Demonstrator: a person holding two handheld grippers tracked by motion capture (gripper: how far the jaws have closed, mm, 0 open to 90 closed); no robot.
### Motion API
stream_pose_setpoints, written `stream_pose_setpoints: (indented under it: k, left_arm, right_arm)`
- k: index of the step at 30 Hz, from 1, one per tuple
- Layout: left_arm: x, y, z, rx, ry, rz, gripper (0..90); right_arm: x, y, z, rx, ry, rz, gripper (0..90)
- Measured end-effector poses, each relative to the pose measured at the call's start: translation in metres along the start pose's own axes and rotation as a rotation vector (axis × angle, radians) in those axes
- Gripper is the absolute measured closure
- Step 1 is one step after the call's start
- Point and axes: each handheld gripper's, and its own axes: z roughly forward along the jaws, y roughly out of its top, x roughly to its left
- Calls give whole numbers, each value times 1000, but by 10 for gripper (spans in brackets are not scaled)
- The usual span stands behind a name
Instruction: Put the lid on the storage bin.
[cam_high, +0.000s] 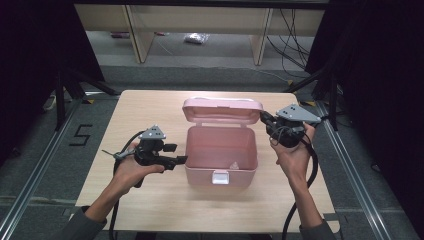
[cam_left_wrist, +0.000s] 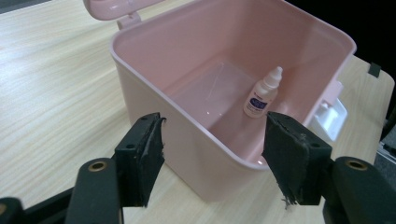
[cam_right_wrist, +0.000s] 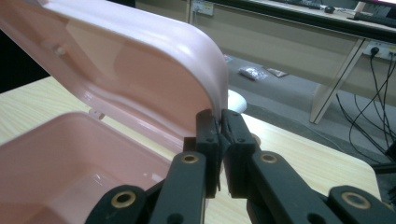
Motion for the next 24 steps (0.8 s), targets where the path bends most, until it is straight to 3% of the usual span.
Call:
stream_pose_setpoints:
  k: [5,15,24]
  left_arm:
    - [-1,-10,-2,-12,5,-7,371]
    - [5,-36,-2,16,23,-26,370]
    - [4,-47,-4,20,27,-24,371]
  right_arm:
    - [2,-4,-3,-10,6,0,868]
    - [2,-6,-6,-8,20,4,863]
    - [5,-10,-10,6,26,-3,863]
